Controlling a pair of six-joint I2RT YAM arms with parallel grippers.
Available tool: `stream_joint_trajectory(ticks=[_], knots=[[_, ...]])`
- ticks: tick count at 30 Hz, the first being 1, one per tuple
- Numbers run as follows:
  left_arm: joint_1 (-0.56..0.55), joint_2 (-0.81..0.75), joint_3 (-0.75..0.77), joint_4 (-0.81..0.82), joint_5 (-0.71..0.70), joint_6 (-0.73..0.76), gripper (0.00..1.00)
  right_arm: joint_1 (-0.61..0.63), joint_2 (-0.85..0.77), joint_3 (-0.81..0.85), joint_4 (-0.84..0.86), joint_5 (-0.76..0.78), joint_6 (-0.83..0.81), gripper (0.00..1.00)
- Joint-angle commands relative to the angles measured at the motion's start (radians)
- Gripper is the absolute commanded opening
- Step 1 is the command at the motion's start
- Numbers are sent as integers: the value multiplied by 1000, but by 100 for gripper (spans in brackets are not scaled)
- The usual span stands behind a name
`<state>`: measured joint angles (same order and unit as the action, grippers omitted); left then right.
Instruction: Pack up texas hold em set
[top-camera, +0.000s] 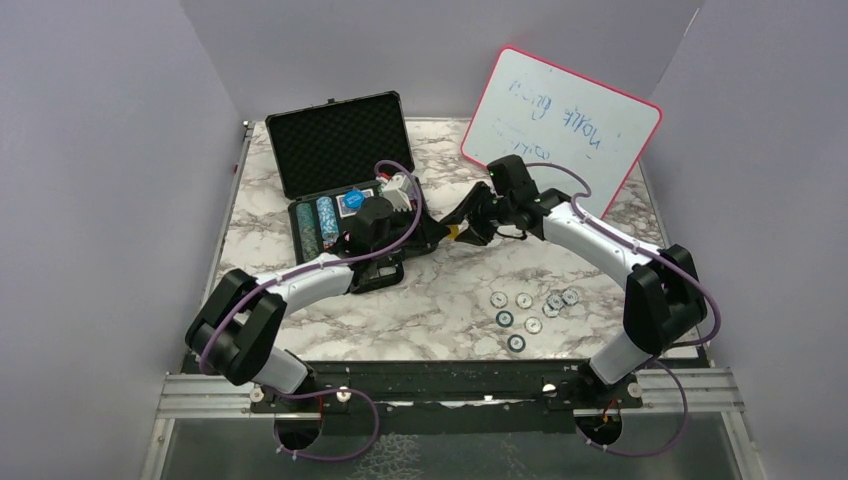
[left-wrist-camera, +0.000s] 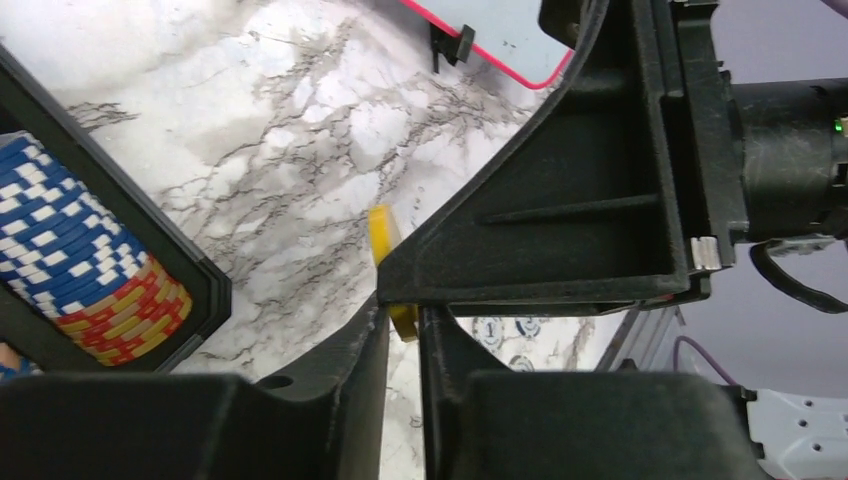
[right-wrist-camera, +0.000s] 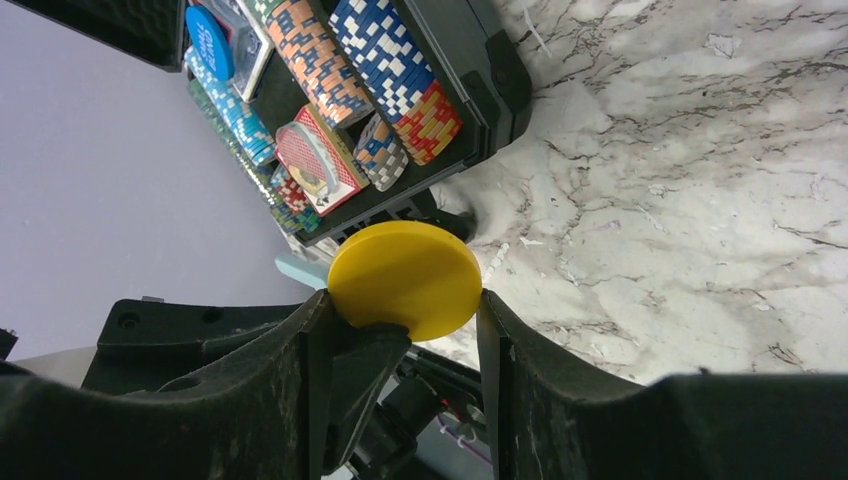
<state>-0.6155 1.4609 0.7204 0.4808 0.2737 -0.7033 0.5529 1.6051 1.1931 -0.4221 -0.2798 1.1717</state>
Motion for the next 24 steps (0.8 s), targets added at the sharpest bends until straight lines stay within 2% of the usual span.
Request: stream_joint_trajectory(ticks=[1, 3, 8, 12, 19, 24], knots=[[-3, 9, -10, 66, -33, -18, 11, 10, 23, 28, 12, -53, 3, 51], [-2, 7, -13, 67, -34, -10, 1, 9, 27, 31, 5, -38, -9, 53], [24, -14, -23, 59, -20, 2, 0, 7, 24, 75, -53, 70, -67, 71], [108, -59, -19, -52, 4, 13, 0, 2, -17, 128, -134, 223, -138, 84], [329, -155, 88, -461, -1, 179, 0, 1, -140, 19, -89, 307, -224, 85], [511, -168, 143, -630, 8, 217, 0, 1, -167, -45, -91, 298, -235, 83]])
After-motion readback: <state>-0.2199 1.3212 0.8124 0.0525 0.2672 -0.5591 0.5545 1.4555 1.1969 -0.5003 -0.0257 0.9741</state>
